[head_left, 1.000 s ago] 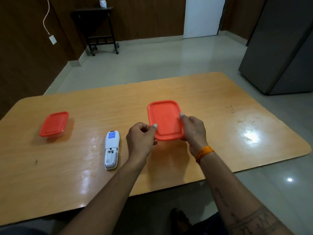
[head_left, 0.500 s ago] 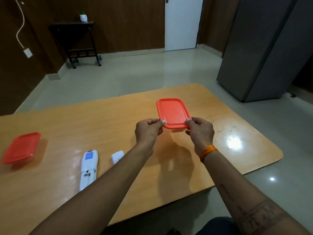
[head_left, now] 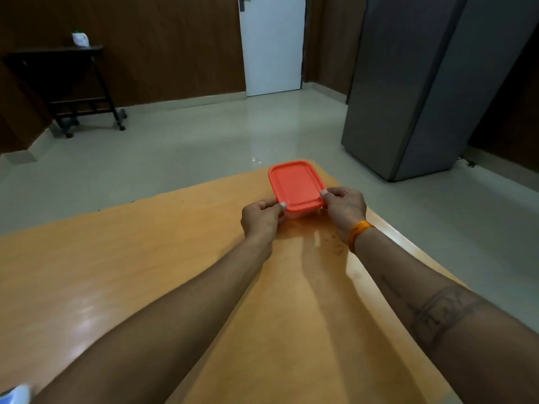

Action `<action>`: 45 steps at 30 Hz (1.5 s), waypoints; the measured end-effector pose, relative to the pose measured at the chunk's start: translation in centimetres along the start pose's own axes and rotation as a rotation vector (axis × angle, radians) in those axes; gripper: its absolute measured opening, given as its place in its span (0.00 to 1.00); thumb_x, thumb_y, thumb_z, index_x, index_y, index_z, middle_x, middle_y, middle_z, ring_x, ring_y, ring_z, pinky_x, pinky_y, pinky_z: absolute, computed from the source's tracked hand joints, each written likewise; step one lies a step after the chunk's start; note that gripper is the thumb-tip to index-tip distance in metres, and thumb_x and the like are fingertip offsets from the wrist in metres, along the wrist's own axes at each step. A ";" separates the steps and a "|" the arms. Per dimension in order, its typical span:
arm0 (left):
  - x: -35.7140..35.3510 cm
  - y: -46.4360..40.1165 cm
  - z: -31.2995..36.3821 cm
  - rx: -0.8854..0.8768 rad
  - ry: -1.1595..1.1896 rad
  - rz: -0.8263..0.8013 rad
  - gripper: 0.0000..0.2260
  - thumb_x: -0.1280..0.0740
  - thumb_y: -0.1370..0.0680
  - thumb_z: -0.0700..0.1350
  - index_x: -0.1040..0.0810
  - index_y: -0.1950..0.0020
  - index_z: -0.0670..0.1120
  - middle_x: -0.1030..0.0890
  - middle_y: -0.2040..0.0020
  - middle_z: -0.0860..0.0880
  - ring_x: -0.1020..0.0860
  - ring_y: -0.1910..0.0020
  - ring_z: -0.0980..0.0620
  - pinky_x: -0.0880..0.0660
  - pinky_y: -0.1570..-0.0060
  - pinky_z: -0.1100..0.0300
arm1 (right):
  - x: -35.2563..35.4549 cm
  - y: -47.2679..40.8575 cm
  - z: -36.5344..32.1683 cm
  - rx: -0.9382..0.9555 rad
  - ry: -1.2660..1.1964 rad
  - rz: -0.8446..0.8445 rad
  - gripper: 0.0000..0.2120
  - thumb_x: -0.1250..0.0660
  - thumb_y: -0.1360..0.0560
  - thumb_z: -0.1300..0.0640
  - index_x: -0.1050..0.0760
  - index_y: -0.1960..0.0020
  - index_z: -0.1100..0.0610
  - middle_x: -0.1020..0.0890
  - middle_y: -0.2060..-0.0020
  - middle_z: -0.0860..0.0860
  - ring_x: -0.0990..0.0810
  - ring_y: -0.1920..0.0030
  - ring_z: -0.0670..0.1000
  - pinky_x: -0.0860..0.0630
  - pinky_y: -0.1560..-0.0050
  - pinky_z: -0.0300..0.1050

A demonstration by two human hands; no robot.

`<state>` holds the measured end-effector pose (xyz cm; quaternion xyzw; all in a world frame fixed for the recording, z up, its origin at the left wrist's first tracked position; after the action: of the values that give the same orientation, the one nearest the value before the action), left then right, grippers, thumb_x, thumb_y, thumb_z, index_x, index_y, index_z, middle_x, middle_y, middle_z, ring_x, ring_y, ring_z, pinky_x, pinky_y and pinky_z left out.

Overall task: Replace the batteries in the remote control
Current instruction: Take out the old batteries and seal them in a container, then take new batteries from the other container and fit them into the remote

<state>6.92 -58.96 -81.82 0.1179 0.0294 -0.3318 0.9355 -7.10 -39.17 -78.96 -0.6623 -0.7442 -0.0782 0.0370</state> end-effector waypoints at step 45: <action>12.7 17.5 10.9 -0.274 -0.125 -0.054 0.16 0.36 0.15 0.55 0.16 0.44 0.44 0.12 0.47 0.46 0.14 0.47 0.47 0.17 0.47 0.48 | -2.6 23.1 -7.7 0.140 -0.243 -0.297 0.13 0.36 0.16 0.46 0.18 0.47 0.53 0.13 0.53 0.51 0.14 0.49 0.51 0.14 0.48 0.54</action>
<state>27.58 -56.20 -69.43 -0.0328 0.0194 -0.3565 0.9335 15.79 -40.41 -70.22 -0.5457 -0.8363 0.0495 -0.0191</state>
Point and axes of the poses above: each hand's wrist, its own y-axis away from the middle knuckle, its own x-axis out of the back of the hand, z = x × y, the point moved 10 cm from there along -y, towards the middle knuckle
